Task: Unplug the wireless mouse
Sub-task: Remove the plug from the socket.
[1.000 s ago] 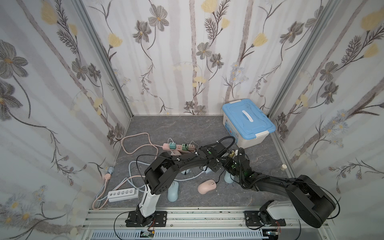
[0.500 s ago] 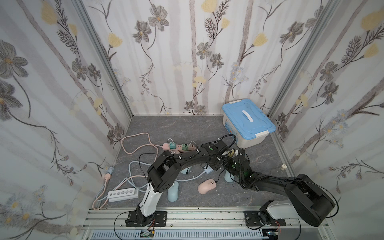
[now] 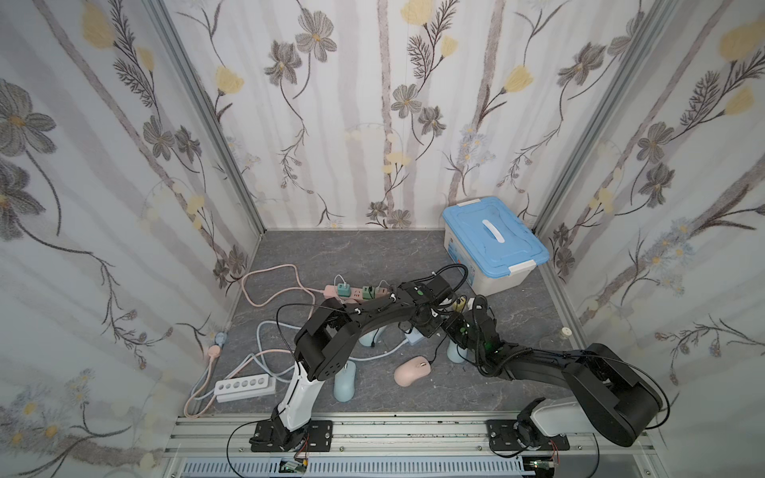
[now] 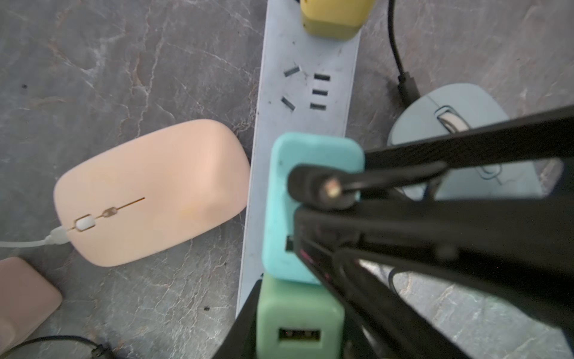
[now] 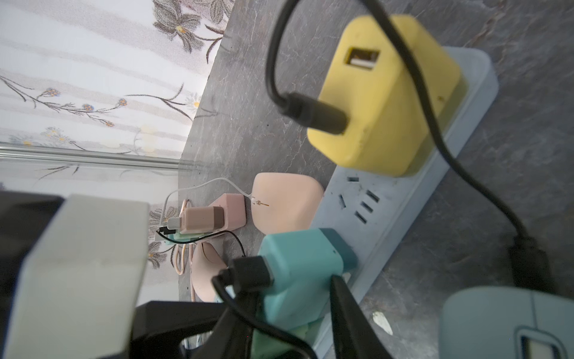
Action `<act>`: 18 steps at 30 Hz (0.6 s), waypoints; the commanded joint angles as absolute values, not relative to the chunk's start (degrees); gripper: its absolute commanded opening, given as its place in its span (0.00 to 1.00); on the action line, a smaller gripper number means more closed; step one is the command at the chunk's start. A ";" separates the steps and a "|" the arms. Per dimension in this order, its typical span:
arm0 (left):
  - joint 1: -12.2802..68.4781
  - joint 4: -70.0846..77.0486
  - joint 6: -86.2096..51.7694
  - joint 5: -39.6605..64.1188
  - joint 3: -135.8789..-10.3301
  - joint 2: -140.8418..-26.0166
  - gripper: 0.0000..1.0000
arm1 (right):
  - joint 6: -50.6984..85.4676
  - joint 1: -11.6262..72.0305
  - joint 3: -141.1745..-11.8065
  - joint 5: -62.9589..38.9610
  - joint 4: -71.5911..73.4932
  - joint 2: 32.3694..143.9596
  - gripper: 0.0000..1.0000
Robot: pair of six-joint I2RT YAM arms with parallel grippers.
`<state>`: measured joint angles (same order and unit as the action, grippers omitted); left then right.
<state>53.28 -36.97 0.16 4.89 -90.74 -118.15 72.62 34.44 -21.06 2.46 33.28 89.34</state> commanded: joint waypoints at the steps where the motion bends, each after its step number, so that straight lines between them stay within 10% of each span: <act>1: 53.29 -32.41 -2.85 6.55 -89.67 -117.31 0.00 | 73.07 34.81 -20.92 0.55 25.82 90.28 0.39; 7: 56.49 -23.07 -1.39 -11.46 -83.67 -113.76 0.00 | 73.65 35.11 -20.92 0.53 26.10 90.97 0.39; 18: 53.95 -30.52 -2.52 4.81 -88.31 -116.18 0.00 | 74.03 35.33 -21.07 0.61 26.80 91.02 0.39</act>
